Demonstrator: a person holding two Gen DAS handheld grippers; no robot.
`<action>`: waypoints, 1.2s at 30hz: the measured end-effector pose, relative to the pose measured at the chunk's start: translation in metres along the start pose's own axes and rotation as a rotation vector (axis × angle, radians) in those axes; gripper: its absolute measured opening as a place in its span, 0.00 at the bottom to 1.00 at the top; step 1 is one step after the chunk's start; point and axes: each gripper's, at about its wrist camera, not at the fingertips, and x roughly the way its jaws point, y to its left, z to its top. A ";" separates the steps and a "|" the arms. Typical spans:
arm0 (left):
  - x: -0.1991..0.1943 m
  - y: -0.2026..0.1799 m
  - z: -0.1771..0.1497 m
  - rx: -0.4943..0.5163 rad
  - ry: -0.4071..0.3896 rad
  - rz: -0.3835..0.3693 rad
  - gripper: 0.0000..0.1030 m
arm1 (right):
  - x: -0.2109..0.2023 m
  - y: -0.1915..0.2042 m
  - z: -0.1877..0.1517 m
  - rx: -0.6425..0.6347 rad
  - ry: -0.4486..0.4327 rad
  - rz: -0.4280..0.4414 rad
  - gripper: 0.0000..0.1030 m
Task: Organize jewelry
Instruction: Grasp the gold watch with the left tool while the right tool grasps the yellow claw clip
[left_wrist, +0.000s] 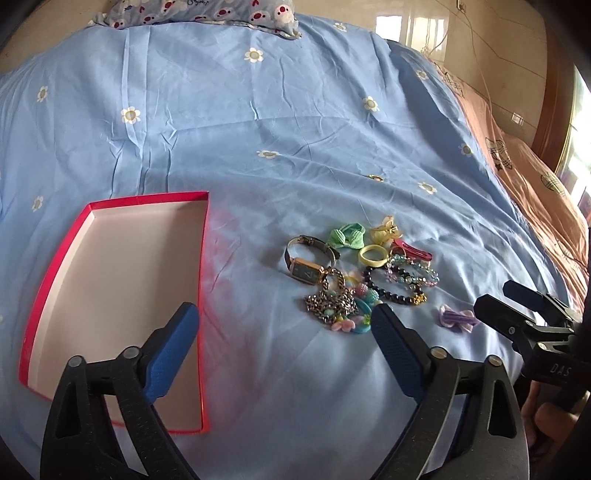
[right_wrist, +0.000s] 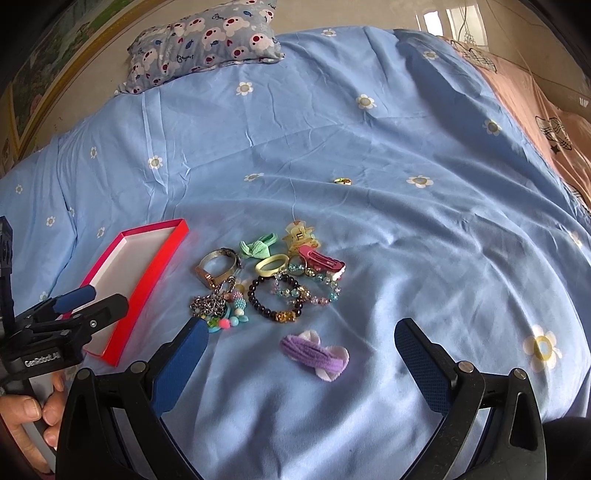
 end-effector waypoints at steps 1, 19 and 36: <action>0.003 0.000 0.003 0.000 0.006 -0.003 0.88 | 0.001 0.000 0.001 0.001 0.001 0.003 0.98; 0.070 -0.001 0.048 0.028 0.093 -0.041 0.80 | 0.065 -0.002 0.057 -0.028 0.090 0.046 0.58; 0.139 0.004 0.064 0.068 0.223 -0.067 0.47 | 0.132 -0.002 0.071 -0.060 0.197 0.020 0.38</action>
